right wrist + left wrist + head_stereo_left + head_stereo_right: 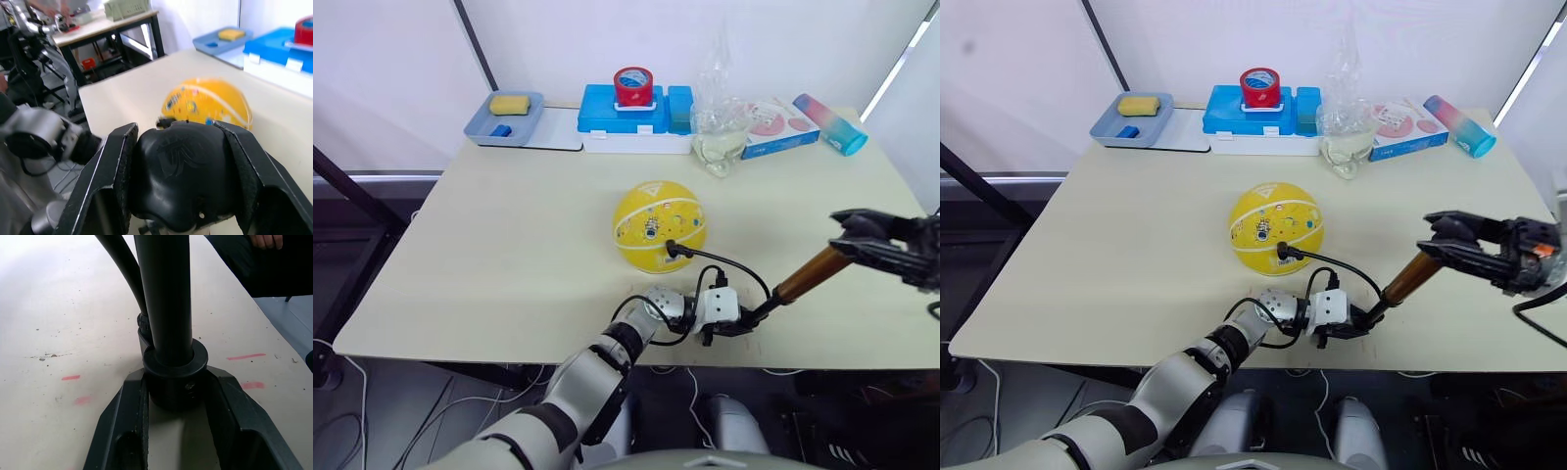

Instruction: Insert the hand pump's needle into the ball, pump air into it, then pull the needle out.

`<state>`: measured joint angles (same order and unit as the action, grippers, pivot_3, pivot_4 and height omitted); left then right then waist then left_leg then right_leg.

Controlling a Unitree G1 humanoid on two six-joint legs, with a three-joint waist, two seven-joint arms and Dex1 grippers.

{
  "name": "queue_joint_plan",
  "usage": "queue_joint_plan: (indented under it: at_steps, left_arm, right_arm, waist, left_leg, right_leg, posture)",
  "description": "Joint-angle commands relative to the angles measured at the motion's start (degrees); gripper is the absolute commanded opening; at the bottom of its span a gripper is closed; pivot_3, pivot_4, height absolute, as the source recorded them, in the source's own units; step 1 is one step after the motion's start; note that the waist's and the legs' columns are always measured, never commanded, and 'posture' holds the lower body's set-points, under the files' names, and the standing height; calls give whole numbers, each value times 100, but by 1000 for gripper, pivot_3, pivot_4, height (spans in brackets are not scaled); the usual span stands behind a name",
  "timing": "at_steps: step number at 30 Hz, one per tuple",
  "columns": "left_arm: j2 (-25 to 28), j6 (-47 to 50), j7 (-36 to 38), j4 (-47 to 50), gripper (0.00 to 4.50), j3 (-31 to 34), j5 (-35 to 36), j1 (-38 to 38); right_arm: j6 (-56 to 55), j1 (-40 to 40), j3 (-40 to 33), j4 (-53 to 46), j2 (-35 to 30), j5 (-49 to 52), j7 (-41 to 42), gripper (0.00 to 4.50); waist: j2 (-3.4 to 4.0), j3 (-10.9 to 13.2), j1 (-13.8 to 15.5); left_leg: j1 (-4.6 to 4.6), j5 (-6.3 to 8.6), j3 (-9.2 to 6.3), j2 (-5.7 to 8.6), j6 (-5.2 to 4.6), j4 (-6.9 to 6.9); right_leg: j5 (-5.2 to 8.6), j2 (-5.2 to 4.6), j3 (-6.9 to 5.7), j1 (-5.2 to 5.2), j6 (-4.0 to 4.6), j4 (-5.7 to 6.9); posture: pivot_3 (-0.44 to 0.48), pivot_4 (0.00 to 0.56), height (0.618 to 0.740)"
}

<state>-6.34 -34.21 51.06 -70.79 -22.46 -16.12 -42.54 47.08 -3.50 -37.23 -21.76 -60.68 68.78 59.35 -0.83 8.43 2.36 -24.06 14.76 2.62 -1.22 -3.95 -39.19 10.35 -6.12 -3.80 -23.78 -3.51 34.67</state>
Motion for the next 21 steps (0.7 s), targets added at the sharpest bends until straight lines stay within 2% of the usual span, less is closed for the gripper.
queue_joint_plan:
  at_steps: [1, 6, 12, 18, 21]
  left_arm:
    - [39, 77, 101, -240, 1133, -206, -264, 177]
    - [39, 76, 116, -249, 1133, -212, -269, 178]
    - [-5, 75, 109, -257, 1132, -226, -283, 176]
    - [-45, 212, 166, -282, 1132, -241, -303, 167]
    - [-51, 339, 206, -293, 1132, -237, -303, 155]
  right_arm:
    - [134, -339, -698, 99, -201, 441, -270, 1922]
    - [285, -163, -512, -130, -171, 290, -210, 1922]
    - [-351, 489, 673, -726, 601, -707, -101, 1922]
    - [-1633, 1017, 2143, -460, 1150, -2465, 146, 1921]
    - [-2034, 1054, 2524, -345, 1309, -2884, 182, 1921]
  waist:
    - [-2, 1, 1]
    - [0, 0, 4]
    - [-17, -12, -4]
    - [-29, -20, -4]
    - [-32, -23, -3]
  left_leg:
    - [0, 0, 0, 0, 0, 0]
    - [-10, 0, 1, 2, 0, -1]
    - [-3, 0, -3, -1, 0, -1]
    - [3, 1, -1, -1, -1, -1]
    - [6, 1, -2, -1, -1, 0]
  right_leg:
    - [-1, 0, 0, 0, 2, 0]
    - [-3, -2, 0, -8, 4, 0]
    - [9, 4, -1, 0, -15, 0]
    - [10, 5, 0, 2, -15, 2]
    - [10, 4, -1, 5, -15, 1]
  posture:
    - [0, 150, 739]
    - [0, 150, 739]
    - [0, 150, 739]
    - [0, 150, 739]
    - [0, 150, 739]
